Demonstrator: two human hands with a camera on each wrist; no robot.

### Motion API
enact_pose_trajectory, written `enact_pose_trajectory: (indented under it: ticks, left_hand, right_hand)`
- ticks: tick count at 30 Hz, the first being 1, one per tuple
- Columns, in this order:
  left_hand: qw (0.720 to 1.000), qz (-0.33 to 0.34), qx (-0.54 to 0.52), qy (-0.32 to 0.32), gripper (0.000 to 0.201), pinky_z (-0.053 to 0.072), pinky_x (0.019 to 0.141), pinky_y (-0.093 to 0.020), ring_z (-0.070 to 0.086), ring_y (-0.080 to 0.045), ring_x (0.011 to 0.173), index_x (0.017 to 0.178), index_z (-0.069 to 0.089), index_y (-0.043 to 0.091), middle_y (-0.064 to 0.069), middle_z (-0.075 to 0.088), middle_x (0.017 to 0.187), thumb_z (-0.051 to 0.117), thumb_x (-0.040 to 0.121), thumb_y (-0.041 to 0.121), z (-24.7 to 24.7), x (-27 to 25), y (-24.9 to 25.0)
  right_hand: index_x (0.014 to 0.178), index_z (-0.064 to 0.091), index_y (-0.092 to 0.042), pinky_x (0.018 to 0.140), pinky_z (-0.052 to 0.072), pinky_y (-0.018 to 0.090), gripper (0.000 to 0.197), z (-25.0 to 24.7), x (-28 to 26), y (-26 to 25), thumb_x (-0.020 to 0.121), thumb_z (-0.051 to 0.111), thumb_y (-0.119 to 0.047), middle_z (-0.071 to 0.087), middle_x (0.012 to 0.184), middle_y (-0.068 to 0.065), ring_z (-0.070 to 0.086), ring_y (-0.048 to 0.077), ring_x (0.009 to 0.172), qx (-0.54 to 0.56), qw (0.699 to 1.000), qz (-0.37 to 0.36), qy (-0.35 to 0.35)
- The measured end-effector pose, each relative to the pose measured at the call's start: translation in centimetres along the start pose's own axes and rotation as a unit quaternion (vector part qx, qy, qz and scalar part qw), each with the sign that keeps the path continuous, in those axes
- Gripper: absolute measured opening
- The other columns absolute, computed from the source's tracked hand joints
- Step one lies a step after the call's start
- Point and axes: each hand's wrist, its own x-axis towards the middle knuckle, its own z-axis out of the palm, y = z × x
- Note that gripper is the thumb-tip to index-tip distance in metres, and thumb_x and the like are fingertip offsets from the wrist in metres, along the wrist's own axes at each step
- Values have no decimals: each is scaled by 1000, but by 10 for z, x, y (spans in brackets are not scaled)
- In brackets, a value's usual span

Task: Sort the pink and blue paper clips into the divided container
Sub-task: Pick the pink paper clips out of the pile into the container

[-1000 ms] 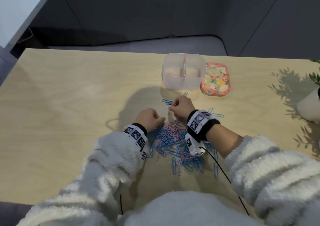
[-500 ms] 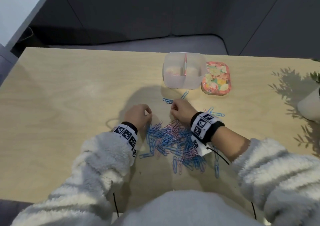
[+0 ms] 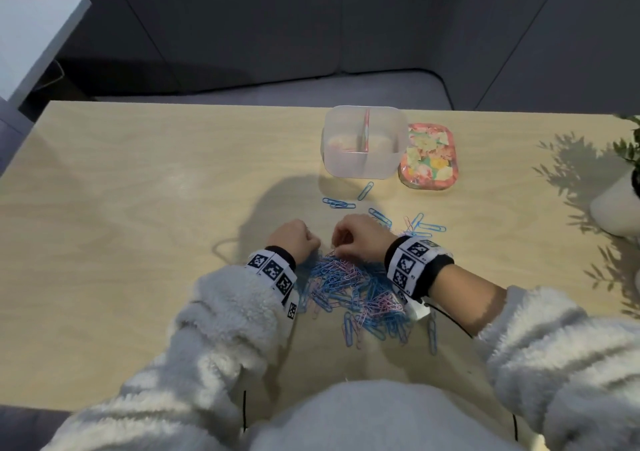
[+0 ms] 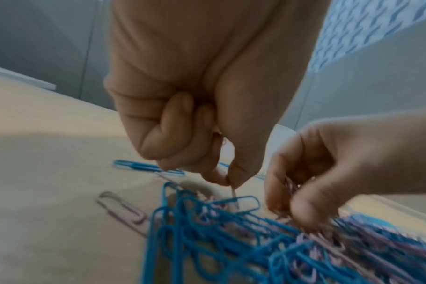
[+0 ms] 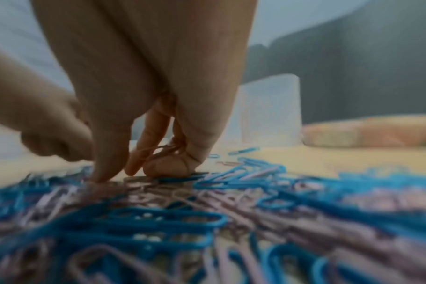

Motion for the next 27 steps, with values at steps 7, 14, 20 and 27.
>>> enact_pose_trajectory:
  ticks: [7, 14, 20, 27]
  left_hand:
    - [995, 52, -60, 56, 43, 21, 48, -28, 27, -15, 44, 51, 25, 17, -2, 25, 50, 48, 87, 15, -56, 5, 12]
    - [983, 98, -84, 132, 18, 36, 71, -30, 48, -26, 82, 69, 41, 15, -10, 53, 87, 45, 86, 16, -103, 42, 71]
    - [978, 119, 5, 171, 23, 43, 83, -39, 56, -38, 102, 103, 55, -2, -22, 59, 111, 44, 89, 13, -96, 80, 110]
    - [972, 148, 79, 166, 26, 46, 83, -38, 59, -37, 101, 100, 62, 2, -19, 65, 107, 48, 92, 22, -81, 96, 109]
  right_hand:
    - [99, 67, -5, 90, 44, 35, 16, 5, 2, -4, 86, 57, -7, 57, 109, 14, 54, 29, 105, -151, 984, -59, -74]
    - [95, 62, -1, 77, 39, 27, 12, -12, -8, 7, 88, 53, -7, 64, 100, 14, 57, 26, 92, -38, 999, -16, 0]
    - [79, 59, -12, 59, 37, 10, 8, -51, -19, 7, 86, 59, -8, 58, 75, -2, 50, 6, 67, 92, 993, 15, 76]
    - [84, 60, 0, 69, 49, 32, 16, -102, -2, -9, 90, 50, -10, 65, 84, 12, 59, 19, 74, 1, 976, 28, 216]
